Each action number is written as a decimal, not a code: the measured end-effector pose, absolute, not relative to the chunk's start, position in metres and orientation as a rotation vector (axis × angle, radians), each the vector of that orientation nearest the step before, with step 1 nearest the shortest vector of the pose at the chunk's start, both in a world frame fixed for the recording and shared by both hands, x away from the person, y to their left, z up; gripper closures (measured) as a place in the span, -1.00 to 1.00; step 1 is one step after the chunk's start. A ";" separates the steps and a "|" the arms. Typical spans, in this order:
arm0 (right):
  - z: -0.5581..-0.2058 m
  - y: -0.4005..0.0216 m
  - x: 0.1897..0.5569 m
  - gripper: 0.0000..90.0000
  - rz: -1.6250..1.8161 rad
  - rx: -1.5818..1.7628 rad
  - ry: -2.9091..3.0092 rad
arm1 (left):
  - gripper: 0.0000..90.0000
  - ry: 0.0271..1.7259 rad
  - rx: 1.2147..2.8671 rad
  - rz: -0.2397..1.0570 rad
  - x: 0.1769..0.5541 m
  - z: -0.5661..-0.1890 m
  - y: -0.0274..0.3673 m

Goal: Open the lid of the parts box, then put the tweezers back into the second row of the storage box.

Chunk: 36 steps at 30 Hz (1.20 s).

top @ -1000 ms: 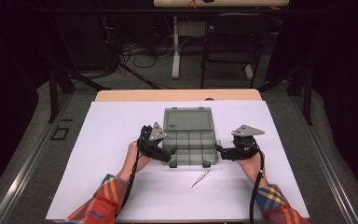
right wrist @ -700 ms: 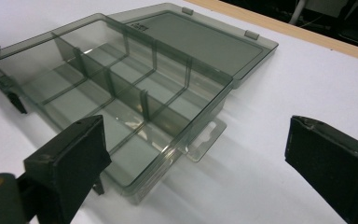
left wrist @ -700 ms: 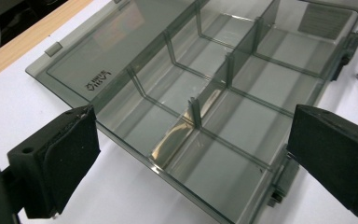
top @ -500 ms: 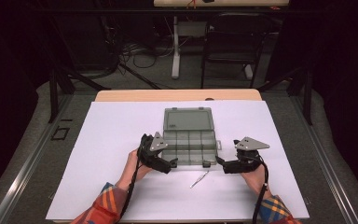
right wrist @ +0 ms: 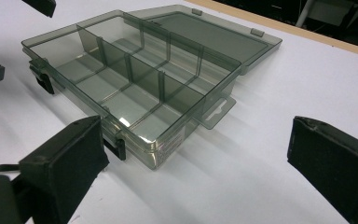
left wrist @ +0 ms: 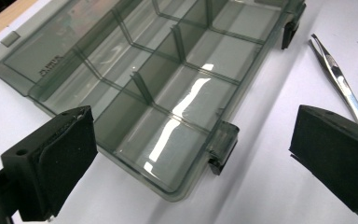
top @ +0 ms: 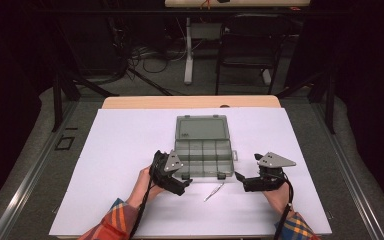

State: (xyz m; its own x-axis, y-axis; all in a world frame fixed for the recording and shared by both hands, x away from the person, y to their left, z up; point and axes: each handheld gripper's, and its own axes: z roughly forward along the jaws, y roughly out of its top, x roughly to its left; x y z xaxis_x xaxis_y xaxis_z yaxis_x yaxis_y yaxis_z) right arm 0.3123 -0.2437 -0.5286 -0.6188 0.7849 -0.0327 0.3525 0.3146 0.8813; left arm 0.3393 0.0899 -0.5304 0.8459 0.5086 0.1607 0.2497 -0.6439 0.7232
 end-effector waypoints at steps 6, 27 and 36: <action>-0.531 -0.244 0.313 -0.93 1.256 0.993 2.133 | -1.00 0.534 2.295 0.448 0.338 -0.532 0.087; -0.533 -0.243 0.315 -0.98 1.250 0.973 2.148 | -1.00 0.500 2.309 0.429 0.331 -0.530 0.079; -0.534 -0.244 0.316 -0.98 1.249 0.975 2.147 | -1.00 0.499 2.314 0.404 0.327 -0.528 0.073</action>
